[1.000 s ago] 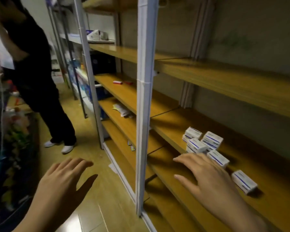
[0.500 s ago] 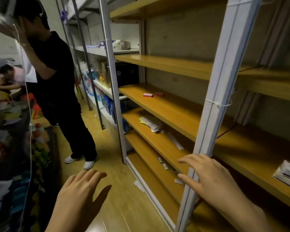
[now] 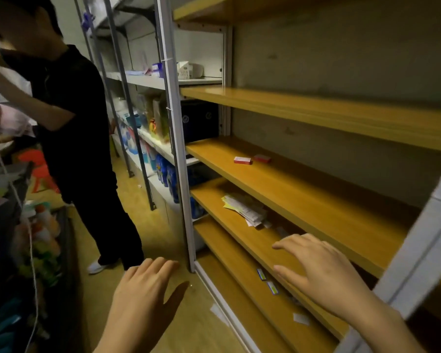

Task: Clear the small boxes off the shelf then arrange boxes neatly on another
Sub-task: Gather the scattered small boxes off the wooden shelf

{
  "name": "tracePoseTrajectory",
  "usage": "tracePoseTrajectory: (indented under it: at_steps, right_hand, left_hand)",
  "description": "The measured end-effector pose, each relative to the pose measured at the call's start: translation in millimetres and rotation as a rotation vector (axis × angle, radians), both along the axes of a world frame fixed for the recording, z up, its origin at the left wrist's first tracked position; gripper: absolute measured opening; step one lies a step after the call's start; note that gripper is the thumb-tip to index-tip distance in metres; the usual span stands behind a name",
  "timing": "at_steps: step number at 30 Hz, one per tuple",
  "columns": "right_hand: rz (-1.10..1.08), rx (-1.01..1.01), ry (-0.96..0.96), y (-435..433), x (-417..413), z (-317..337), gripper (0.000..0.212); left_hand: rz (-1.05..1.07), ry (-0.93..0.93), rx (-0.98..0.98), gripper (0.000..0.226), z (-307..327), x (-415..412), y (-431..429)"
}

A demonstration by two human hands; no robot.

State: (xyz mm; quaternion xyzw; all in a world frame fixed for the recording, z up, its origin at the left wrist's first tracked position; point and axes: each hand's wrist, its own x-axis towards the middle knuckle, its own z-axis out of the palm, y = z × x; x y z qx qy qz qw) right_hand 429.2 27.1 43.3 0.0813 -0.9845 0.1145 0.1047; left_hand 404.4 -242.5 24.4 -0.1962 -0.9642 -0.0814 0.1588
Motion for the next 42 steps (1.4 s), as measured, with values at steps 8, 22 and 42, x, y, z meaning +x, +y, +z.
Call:
tracePoseTrajectory:
  at_steps: [8,22,42]
  right_hand:
    - [-0.107,-0.027,0.008,8.6,-135.9,0.7,0.042]
    - [-0.329,-0.055,-0.036,42.9,-277.3,-11.0,0.039]
    - [-0.75,-0.281,-0.028,78.4,-422.6,-34.4,0.033]
  left_hand:
    - [-0.112,0.029,0.014,0.035,0.3,-160.7,23.6]
    - [-0.49,-0.018,0.188,0.039,-16.7,-394.3,98.4]
    - [-0.776,-0.204,0.149,0.046,-67.0,-619.4,204.6]
